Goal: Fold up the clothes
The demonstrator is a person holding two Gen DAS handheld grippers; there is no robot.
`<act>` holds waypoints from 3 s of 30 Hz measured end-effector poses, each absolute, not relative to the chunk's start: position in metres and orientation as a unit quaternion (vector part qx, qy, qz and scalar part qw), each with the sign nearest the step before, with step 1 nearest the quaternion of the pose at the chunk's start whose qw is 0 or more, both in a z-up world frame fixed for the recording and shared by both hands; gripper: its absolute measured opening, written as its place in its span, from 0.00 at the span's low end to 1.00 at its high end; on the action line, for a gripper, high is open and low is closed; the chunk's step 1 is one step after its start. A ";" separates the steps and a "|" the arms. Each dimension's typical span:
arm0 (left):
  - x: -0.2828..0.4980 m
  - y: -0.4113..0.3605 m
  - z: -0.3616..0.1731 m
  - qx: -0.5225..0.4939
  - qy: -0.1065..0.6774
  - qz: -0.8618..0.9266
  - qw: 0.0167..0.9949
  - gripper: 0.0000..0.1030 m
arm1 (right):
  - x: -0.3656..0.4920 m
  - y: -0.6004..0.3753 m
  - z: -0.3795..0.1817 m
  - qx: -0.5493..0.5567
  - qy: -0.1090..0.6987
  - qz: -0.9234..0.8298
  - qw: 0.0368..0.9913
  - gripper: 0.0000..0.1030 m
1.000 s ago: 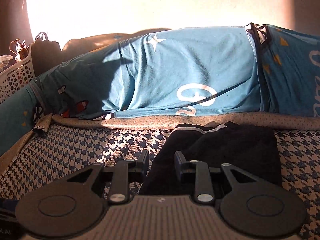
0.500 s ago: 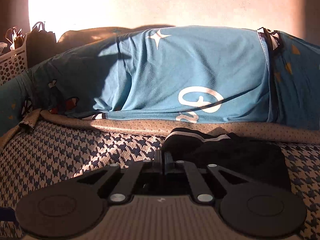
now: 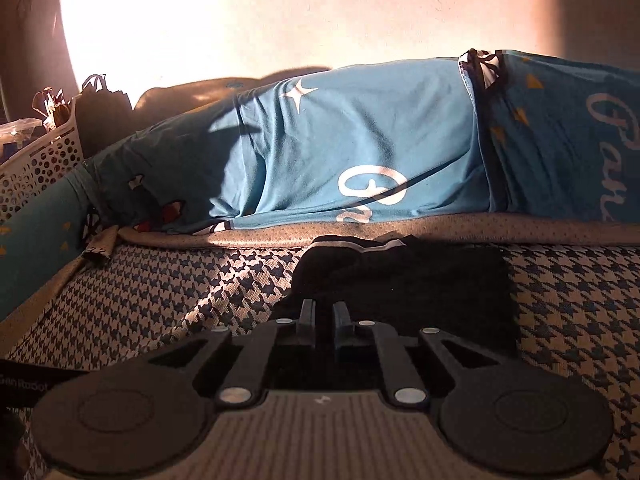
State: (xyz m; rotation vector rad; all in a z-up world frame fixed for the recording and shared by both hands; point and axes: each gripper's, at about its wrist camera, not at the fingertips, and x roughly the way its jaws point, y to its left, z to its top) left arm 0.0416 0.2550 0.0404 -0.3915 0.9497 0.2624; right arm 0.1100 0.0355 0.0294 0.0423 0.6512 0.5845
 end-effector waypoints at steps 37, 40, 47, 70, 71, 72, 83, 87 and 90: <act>-0.068 0.156 0.002 -0.020 0.512 0.046 0.858 1.00 | -0.061 -0.154 0.012 0.010 0.377 0.110 0.919 0.35; -0.076 0.158 -0.001 -0.020 0.509 0.056 0.859 1.00 | -0.058 -0.163 0.006 0.038 0.387 0.099 0.916 0.35; -0.098 0.157 -0.001 -0.026 0.503 0.080 0.860 1.00 | -0.050 -0.168 -0.004 0.060 0.367 0.100 0.923 0.36; -0.124 0.166 0.008 -0.100 0.456 0.154 0.871 1.00 | -0.072 -0.150 0.030 0.068 0.295 0.202 0.931 0.07; -0.124 0.167 0.007 -0.104 0.459 0.154 0.869 1.00 | -0.077 -0.146 0.036 0.070 0.289 0.221 0.929 0.07; -0.124 0.168 0.006 -0.108 0.461 0.154 0.867 1.00 | -0.081 -0.141 0.042 0.071 0.284 0.238 0.926 0.07; -0.141 0.176 0.018 -0.191 0.441 0.089 0.872 1.00 | -0.138 -0.063 0.077 0.056 0.259 0.405 0.875 0.07; -0.152 0.191 0.020 -0.231 0.431 0.089 0.868 1.00 | -0.155 -0.037 0.079 0.033 0.252 0.443 0.860 0.07; -0.160 0.206 0.023 -0.253 0.420 0.107 0.865 1.00 | -0.157 -0.026 0.076 0.032 0.259 0.461 0.848 0.07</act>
